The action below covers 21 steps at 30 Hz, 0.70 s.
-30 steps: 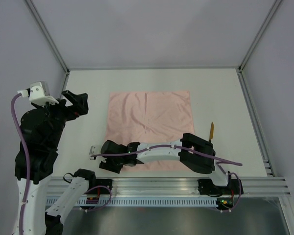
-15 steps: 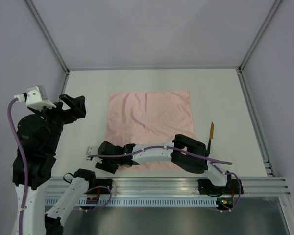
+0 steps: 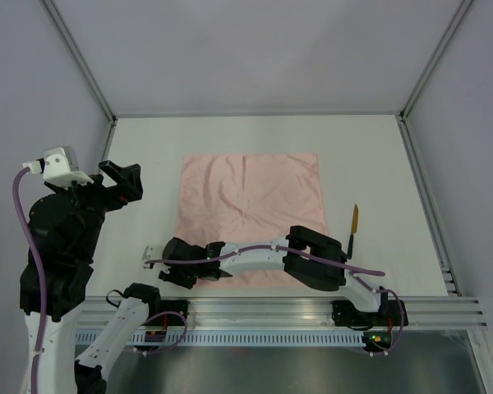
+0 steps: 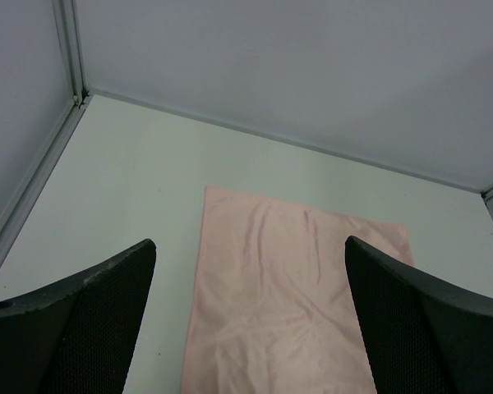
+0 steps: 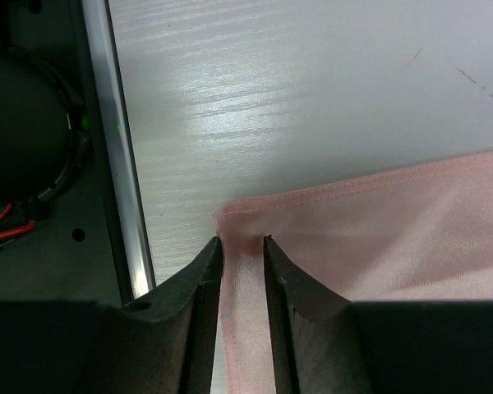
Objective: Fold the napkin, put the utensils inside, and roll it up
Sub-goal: Fold the napkin at the center of the board.
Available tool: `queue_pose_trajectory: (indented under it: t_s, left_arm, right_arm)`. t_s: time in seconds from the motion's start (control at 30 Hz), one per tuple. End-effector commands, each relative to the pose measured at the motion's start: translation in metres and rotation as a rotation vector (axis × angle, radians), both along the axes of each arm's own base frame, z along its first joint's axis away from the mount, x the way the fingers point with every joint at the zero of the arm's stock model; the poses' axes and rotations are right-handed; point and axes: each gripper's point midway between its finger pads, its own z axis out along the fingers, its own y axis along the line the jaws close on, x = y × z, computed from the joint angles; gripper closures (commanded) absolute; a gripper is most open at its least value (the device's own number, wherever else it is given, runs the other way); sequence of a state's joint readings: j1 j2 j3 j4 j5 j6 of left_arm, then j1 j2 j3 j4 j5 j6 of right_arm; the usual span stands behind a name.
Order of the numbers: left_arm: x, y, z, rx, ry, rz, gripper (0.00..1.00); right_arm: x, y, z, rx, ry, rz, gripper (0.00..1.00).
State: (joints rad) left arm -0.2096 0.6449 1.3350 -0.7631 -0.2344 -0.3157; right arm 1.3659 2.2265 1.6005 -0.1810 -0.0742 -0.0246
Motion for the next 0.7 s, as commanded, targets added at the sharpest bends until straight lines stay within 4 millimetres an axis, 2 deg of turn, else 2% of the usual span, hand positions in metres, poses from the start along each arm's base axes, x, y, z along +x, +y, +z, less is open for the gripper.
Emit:
queue_pose_trajectory:
  t_s: [0.0,0.1,0.3,0.37,0.53,0.67]
  left_arm:
    - [-0.003,0.006,0.000,0.044,-0.004,0.015,0.00]
    - [-0.003,0.006,-0.001,0.043,-0.003,0.017,0.00]
    - [-0.001,0.005,-0.004,0.041,0.005,0.015,0.00]
    - [-0.001,0.005,-0.005,0.043,0.003,0.017,0.00]
    - [-0.001,0.005,-0.006,0.039,0.005,0.019,0.00]
    - [0.002,0.003,-0.009,0.028,0.009,0.012,0.00]
  right_arm:
    - [0.000,0.008,0.003,0.014,-0.009,0.000,0.67]
    - [0.001,0.009,0.008,0.020,-0.010,-0.002,0.78]
    - [0.001,0.011,0.016,0.028,-0.015,-0.004,0.89]
    - [0.003,0.014,0.029,0.049,-0.021,-0.005,0.94]
    - [0.009,0.017,0.065,0.108,-0.026,-0.022,0.95]
    - [0.013,0.015,0.083,0.138,-0.016,-0.035,0.97]
